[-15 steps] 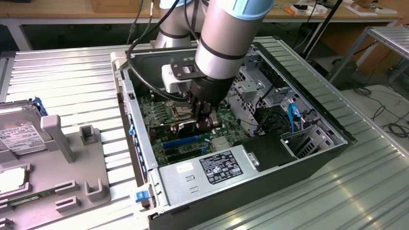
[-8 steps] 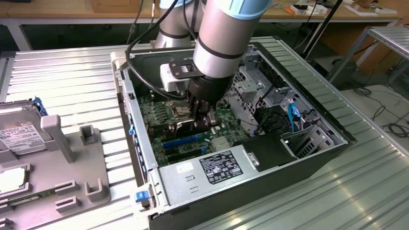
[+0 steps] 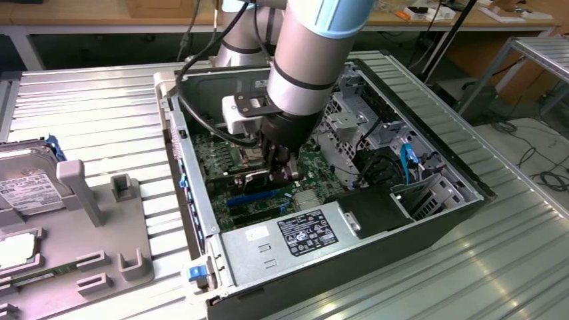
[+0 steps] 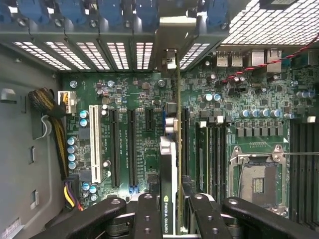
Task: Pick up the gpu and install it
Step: 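Insert the gpu into the slot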
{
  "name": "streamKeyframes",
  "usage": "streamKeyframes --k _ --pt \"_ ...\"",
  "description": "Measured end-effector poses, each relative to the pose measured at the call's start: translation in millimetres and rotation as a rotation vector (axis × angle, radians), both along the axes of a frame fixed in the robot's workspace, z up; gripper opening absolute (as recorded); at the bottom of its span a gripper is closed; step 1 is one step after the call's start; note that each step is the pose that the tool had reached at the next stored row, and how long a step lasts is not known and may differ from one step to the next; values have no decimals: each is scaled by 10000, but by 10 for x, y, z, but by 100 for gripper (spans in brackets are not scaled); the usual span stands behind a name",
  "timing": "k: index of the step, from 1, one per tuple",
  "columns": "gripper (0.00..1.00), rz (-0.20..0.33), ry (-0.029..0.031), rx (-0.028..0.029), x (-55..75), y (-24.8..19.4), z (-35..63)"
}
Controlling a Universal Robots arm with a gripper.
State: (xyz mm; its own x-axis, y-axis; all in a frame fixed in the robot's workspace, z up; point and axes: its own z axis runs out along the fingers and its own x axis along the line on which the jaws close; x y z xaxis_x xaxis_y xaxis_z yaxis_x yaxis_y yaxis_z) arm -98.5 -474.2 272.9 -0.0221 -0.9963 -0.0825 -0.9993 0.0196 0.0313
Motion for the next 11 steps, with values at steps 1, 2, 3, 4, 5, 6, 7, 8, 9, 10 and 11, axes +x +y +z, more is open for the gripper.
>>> streamKeyframes --k 1,2,3,4,5,6,7,8,9,10,11 --pt "27 0 0 -2 0 0 -6" --pt "27 0 0 -8 0 0 -15" --pt "27 0 0 -13 0 0 -22" --pt "27 -1 1 -39 -1 0 -47" --pt "27 0 1 -44 -1 0 -49" --pt "27 0 2 -44 -1 0 -49" --pt "27 0 1 -42 -1 0 -50" --pt "27 -1 1 -41 -1 0 -50" --pt "27 0 1 -42 -1 0 -50" --pt "27 0 1 -41 -1 0 -50" --pt "27 0 1 -42 -1 0 -50"
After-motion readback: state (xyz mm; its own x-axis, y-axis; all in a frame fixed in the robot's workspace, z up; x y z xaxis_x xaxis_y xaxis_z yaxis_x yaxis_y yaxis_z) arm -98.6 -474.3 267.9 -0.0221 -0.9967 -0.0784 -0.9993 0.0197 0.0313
